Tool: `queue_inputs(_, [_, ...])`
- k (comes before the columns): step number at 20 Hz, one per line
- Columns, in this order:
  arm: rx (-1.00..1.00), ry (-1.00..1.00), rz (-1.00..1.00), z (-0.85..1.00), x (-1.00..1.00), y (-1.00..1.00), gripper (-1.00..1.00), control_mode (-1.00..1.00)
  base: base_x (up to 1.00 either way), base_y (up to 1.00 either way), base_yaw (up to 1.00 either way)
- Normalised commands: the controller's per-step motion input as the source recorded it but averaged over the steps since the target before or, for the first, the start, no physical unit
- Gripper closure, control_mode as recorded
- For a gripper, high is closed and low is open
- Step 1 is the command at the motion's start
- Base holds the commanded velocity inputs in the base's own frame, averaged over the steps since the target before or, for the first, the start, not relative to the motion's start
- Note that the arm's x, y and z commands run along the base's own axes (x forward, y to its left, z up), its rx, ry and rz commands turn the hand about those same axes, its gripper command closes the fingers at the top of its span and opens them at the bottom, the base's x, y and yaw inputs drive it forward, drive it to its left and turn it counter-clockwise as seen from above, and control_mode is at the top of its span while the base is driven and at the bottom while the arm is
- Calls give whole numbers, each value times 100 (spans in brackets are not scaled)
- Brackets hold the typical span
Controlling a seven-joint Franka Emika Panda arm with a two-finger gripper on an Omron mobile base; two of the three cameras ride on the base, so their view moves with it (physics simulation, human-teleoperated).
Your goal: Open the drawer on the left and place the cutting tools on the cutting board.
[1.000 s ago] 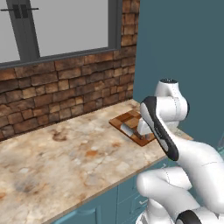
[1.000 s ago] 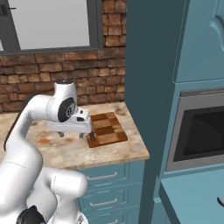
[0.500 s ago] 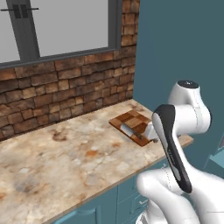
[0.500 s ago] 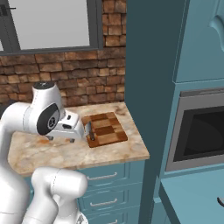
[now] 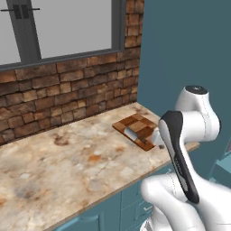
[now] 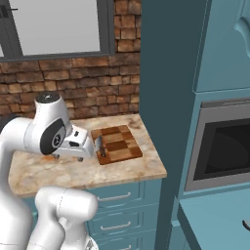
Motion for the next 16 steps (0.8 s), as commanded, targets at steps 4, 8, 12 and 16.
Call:
queue_inputs(4, [0,0,-5,0,-23,-11,-100,100,-43,-1,-21])
queue_inputs(8, [0,0,0,0,0,0,-100,100,-84,0,-66])
queue_inputs(12, [0,0,0,0,0,0,-100,100,-56,0,-72])
queue_inputs(16, [0,0,0,0,0,0,-100,100,14,-3,-65])
